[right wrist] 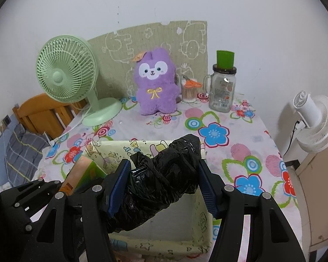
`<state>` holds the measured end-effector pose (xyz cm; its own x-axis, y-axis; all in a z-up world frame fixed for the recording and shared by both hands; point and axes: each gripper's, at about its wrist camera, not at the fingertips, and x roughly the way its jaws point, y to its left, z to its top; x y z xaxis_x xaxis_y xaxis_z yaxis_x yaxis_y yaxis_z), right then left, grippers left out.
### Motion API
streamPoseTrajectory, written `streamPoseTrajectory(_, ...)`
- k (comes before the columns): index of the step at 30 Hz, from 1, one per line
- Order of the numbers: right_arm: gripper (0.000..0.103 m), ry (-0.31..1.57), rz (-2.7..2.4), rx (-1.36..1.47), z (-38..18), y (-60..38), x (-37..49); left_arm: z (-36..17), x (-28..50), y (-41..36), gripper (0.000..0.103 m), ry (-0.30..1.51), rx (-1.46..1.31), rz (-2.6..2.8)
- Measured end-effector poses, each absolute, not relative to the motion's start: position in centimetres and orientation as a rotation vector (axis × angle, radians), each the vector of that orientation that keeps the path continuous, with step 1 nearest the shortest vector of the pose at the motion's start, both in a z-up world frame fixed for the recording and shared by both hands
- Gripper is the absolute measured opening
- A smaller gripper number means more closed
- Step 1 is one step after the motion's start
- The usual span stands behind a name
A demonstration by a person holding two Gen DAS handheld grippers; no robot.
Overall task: Organize soft objects
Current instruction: 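Carry the tissue box and black bundle into the fabric box and release both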
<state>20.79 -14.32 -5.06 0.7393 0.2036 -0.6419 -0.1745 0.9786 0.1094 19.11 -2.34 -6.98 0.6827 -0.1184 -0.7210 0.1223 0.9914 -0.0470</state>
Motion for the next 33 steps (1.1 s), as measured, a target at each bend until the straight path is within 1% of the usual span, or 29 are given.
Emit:
streamPoseTrajectory(4, 0.064, 0.732, 0.213, 0.034, -5.8, -13.9, 21.7, -7.8, 19.7, -2.3, 0.020, 0.827, 0.006, -0.133)
streamPoseTrajectory(5, 0.064, 0.738, 0.215, 0.034, -6.1, -13.9, 22.0, -8.0, 19.9, -2.3, 0.022, 0.830, 0.004, -0.133)
streamPoseTrajectory(7, 0.065, 0.746, 0.216, 0.034, -6.4, -13.7, 22.2, -8.2, 20.1, -2.2, 0.029, 0.832, 0.004, -0.130)
streamPoseTrajectory(9, 0.066, 0.757, 0.217, 0.035, -6.7, -13.6, 22.6, -8.5, 20.3, -2.2, 0.038, 0.837, 0.002, -0.128)
streamPoseTrajectory(11, 0.067, 0.774, 0.218, 0.040, -7.2, -13.5, 22.9, -8.7, 20.4, -2.1, 0.045, 0.842, 0.004, -0.123)
streamPoseTrajectory(12, 0.067, 0.781, 0.220, 0.042, -7.3, -13.5, 23.0, -8.8, 20.5, -2.1, 0.053, 0.843, 0.007, -0.119)
streamPoseTrajectory(13, 0.069, 0.788, 0.222, 0.045, -7.4, -13.5, 23.1, -8.8, 20.5, -2.1, 0.057, 0.843, 0.008, -0.118)
streamPoseTrajectory(15, 0.076, 0.793, 0.222, 0.052, -7.5, -13.6, 23.1, -8.8, 20.4, -2.0, 0.068, 0.835, 0.009, -0.114)
streamPoseTrajectory(16, 0.082, 0.792, 0.222, 0.053, -7.5, -13.6, 23.1, -8.7, 20.3, -2.0, 0.070, 0.829, 0.009, -0.113)
streamPoseTrajectory(17, 0.087, 0.788, 0.221, 0.051, -7.5, -13.6, 23.0, -8.6, 20.2, -2.0, 0.075, 0.823, 0.011, -0.113)
streamPoseTrajectory(21, 0.092, 0.776, 0.200, 0.026, -7.1, -13.2, 22.6, -8.2, 19.8, -2.2, 0.088, 0.815, 0.026, -0.128)
streamPoseTrajectory(22, 0.095, 0.777, 0.199, 0.022, -7.0, -13.2, 22.5, -8.0, 19.6, -2.3, 0.089, 0.812, 0.027, -0.137)
streamPoseTrajectory(27, 0.095, 0.763, 0.199, 0.004, -6.4, -12.9, 21.4, -7.3, 18.7, -2.5, 0.094, 0.796, 0.025, -0.145)
streamPoseTrajectory(33, 0.095, 0.736, 0.202, 0.020, -5.4, -13.2, 19.4, -6.2, 17.0, -2.5, 0.094, 0.767, 0.023, -0.135)
